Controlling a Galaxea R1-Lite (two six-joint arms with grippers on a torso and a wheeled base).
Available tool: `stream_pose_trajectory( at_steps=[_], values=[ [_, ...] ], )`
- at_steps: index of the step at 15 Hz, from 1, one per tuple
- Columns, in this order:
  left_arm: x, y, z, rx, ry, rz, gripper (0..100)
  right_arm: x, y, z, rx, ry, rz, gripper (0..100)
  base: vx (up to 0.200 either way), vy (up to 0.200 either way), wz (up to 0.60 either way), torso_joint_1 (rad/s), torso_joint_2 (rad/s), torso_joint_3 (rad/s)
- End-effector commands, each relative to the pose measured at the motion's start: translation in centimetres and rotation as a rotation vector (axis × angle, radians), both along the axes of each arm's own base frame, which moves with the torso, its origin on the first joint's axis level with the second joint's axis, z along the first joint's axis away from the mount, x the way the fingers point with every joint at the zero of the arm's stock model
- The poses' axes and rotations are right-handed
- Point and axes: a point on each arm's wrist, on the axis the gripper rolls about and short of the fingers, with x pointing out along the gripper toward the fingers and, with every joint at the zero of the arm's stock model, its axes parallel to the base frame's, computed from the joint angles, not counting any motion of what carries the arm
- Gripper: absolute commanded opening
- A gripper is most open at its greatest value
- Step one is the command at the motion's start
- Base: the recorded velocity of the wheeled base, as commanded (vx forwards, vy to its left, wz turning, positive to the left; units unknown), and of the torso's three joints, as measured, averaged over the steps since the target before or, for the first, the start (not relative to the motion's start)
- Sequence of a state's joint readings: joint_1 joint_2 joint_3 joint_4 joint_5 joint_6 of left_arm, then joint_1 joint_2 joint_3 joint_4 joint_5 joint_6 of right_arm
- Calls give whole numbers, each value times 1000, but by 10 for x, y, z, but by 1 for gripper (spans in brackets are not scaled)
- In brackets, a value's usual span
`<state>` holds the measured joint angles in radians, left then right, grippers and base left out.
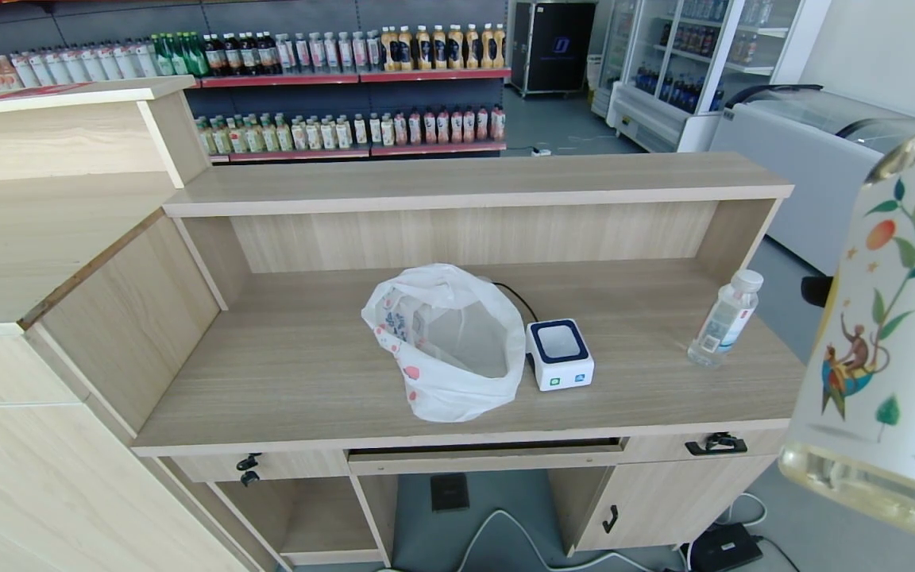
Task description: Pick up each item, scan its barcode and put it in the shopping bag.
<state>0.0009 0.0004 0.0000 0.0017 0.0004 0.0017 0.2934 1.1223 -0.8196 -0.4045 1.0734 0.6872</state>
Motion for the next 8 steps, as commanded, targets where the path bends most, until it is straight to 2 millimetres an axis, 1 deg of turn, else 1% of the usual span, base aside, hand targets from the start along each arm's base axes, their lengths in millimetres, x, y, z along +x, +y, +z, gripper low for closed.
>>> stream_pose_trajectory(
  at_steps=[1,6,7,8],
  values=[
    [0,0,0,0,1,2,100,1,0,0,-1,2,0,0,0,0,0,0,0,0],
    [0,0,0,0,-1,2,100,0,0,-1,-2,0,-2,0,0,0,0,0,0,0],
    [0,0,0,0,-1,2,100,0,0,-2,-4,-7,-4,0,0,0,0,0,0,0],
    [0,0,0,0,-1,2,100,6,0,-5,-19,-32,-32,0,0,0,0,0,0,0]
  ],
)
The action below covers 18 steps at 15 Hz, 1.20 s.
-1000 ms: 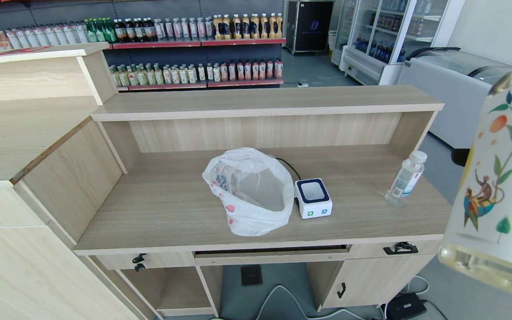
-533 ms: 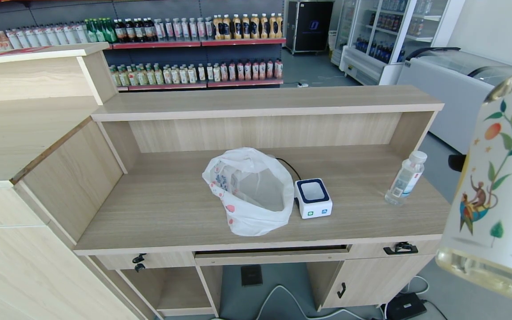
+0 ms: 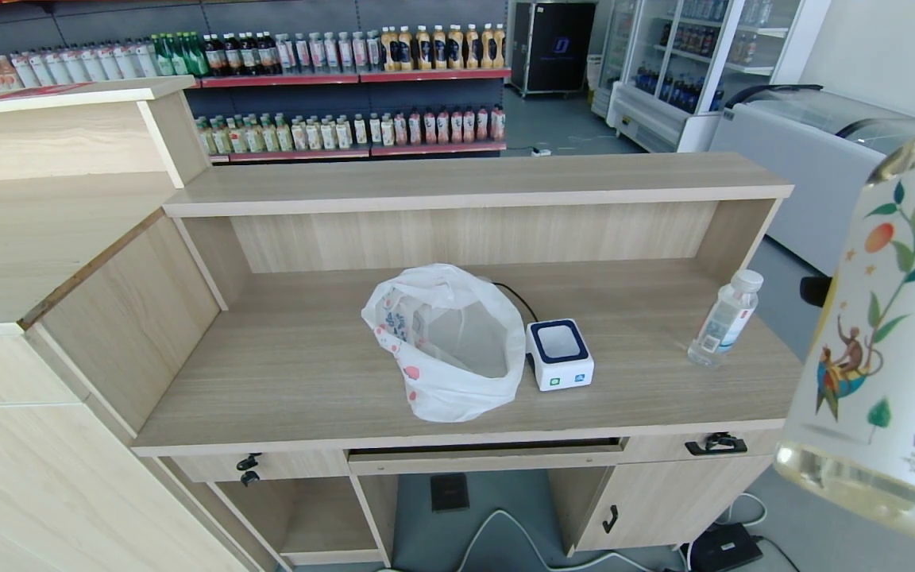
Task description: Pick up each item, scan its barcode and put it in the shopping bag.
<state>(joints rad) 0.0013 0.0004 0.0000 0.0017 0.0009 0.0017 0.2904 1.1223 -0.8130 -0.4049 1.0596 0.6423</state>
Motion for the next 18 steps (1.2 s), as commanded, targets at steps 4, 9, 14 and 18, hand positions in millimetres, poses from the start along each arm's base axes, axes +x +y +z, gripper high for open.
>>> stream_pose_trajectory(
  at_steps=[4,9,14,18],
  values=[
    [0,0,0,0,-1,1,100,59,-20,-42,-263,-241,-462,0,0,0,0,0,0,0],
    [0,0,0,0,-1,1,100,101,-83,-84,-737,-599,-730,0,0,0,0,0,0,0],
    [0,0,0,0,-1,1,100,116,-136,-101,-1088,-1108,-578,0,0,0,0,0,0,0],
    [0,0,0,0,-1,-1,100,120,-143,-92,-1067,-1409,-440,0,0,0,0,0,0,0]
  ],
)
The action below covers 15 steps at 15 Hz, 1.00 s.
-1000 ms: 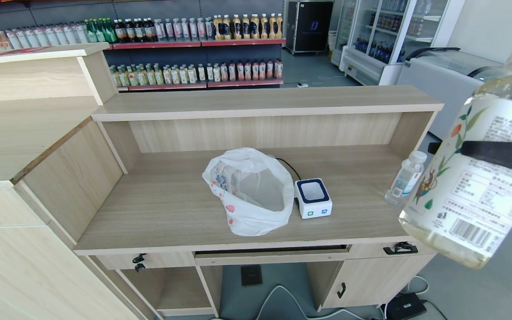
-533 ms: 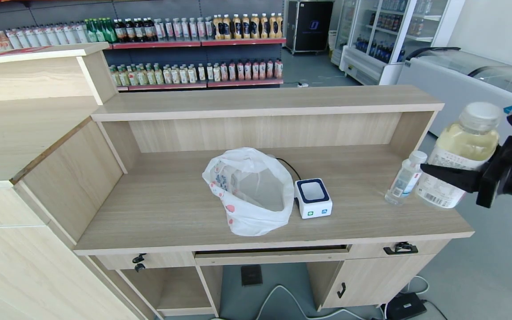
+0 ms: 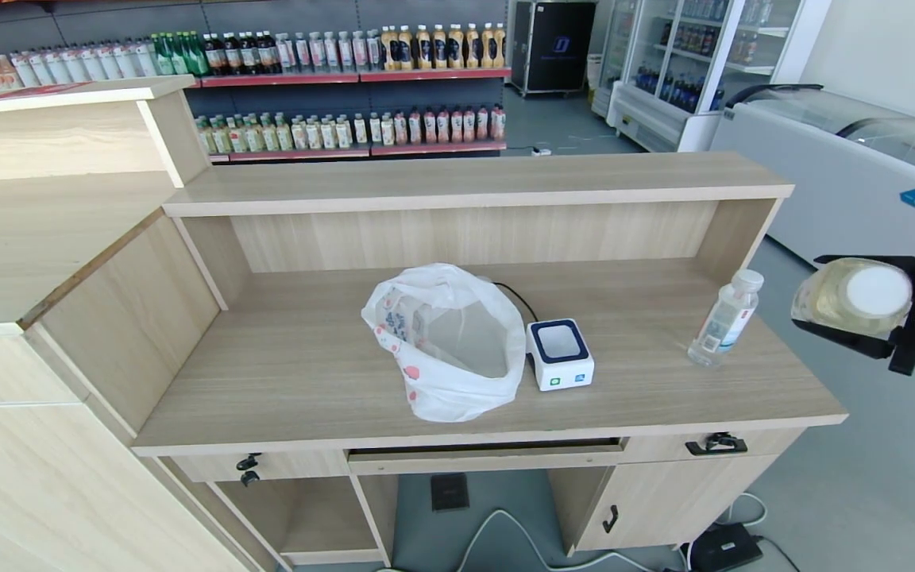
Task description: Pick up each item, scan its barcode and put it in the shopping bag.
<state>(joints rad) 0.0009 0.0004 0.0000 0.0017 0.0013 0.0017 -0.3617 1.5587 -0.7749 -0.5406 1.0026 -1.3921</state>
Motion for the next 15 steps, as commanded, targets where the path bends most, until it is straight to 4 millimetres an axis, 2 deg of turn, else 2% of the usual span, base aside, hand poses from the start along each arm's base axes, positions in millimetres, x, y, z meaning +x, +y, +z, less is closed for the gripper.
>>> stream_pose_trajectory(
  at_steps=[1,4,7,12,15],
  values=[
    [0,0,0,0,-1,1,100,8,-7,0,-18,-14,-7,0,0,0,0,0,0,0],
    [0,0,0,0,-1,1,100,24,-13,-3,-88,-94,-7,0,0,0,600,-1,2,2],
    [0,0,0,0,-1,1,100,52,-18,-21,-103,-140,19,0,0,0,600,7,4,2],
    [0,0,0,0,-1,-1,100,99,-8,-67,-92,-169,152,0,0,0,0,0,0,0],
    [0,0,0,0,-1,-1,100,105,-3,-88,-78,-152,198,0,0,0,0,0,0,0]
  ],
)
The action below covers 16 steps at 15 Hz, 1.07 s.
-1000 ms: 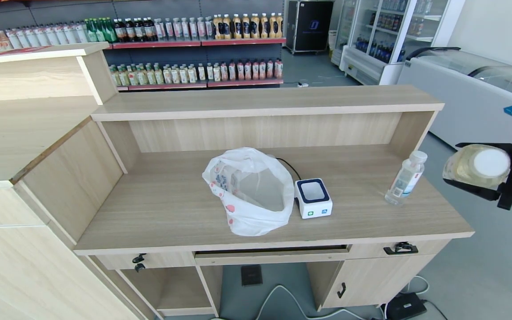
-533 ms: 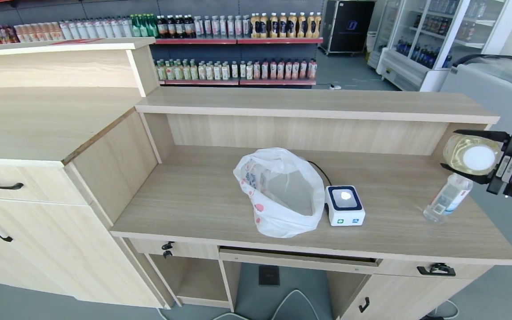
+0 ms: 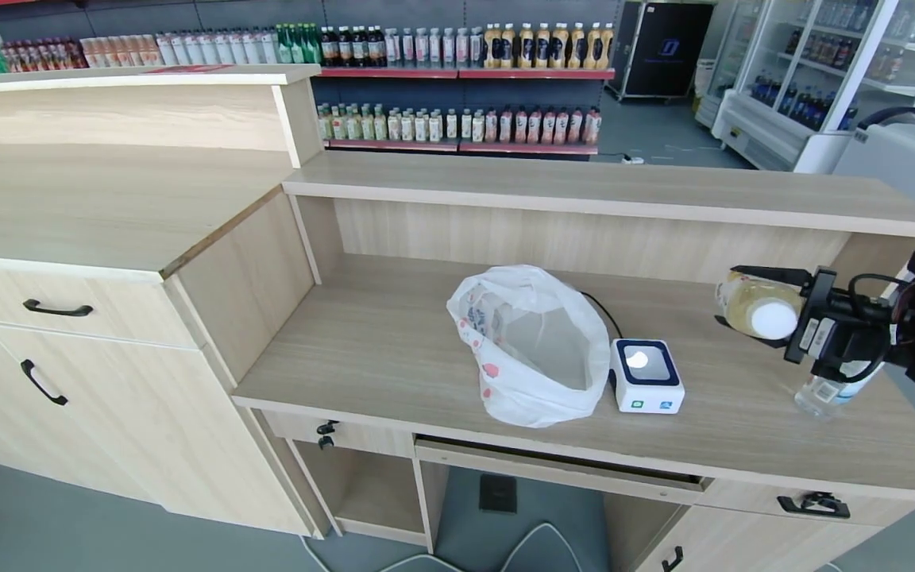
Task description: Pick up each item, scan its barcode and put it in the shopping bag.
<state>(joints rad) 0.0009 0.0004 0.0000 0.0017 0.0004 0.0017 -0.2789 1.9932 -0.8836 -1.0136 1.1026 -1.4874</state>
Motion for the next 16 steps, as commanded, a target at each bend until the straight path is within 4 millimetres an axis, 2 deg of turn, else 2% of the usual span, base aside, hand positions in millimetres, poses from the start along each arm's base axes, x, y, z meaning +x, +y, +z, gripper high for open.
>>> stream_pose_trajectory(
  at_steps=[1,10,16],
  values=[
    [0,0,0,0,-1,2,100,9,3,-25,18,65,15,0,0,0,0,0,0,0],
    [0,0,0,0,1,0,100,19,10,-60,-2,107,45,0,0,0,0,0,0,0],
    [0,0,0,0,-1,2,100,32,19,-60,-13,79,76,0,0,0,0,0,0,0]
  ],
)
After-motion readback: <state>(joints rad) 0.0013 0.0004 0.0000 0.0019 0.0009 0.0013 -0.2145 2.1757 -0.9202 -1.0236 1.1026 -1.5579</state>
